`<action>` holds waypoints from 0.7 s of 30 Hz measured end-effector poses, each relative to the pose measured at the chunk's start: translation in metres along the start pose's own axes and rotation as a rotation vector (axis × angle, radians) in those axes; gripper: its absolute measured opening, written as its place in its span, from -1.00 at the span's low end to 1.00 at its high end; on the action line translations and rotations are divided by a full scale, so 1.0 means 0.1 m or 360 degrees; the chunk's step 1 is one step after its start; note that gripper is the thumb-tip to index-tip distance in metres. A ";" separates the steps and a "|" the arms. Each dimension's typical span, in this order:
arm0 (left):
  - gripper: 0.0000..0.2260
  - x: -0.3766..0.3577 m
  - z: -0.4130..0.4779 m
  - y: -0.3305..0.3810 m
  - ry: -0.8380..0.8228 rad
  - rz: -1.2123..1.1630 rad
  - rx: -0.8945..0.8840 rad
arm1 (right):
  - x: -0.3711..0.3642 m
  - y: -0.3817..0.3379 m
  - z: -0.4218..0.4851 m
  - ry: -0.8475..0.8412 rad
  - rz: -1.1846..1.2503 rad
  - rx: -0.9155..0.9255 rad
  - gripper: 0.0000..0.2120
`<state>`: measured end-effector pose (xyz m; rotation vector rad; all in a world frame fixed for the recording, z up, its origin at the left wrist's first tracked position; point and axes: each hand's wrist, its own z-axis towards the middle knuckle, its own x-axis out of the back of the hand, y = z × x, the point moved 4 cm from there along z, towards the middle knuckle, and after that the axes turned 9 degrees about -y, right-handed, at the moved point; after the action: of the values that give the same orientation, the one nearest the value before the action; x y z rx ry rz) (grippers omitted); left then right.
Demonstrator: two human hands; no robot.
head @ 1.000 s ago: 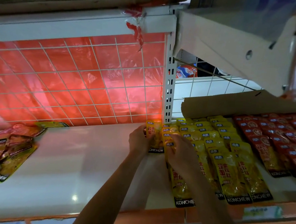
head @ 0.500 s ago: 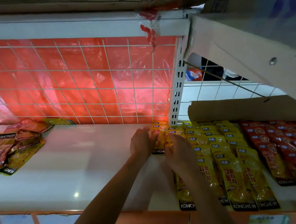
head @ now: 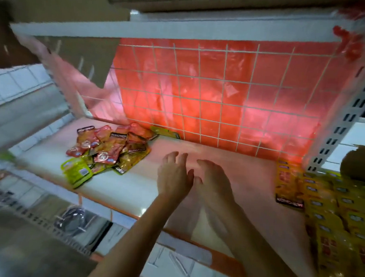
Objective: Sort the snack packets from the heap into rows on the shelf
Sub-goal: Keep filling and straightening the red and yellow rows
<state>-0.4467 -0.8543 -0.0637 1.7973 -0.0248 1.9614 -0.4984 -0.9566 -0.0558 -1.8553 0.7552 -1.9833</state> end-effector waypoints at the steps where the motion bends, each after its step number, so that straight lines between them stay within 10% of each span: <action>1: -0.54 0.07 0.00 -0.20 0.0014 0.0026 0.0058 | -0.11 -0.14 0.07 -0.0048 0.0019 0.0031 -0.55; 10: -0.66 0.53 0.18 -1.60 0.0165 0.0107 0.0518 | -0.79 -1.15 0.74 -0.0282 0.0057 0.0193 -0.49; 21: -0.28 0.44 0.13 -2.10 0.0070 0.0029 0.0818 | -1.34 -1.39 0.96 -0.0388 -0.0156 0.0528 -0.62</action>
<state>-0.3610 -0.6577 -0.0835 2.0594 0.5231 2.1559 -0.3730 -0.7831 -0.0834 -1.9093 0.2522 -1.7634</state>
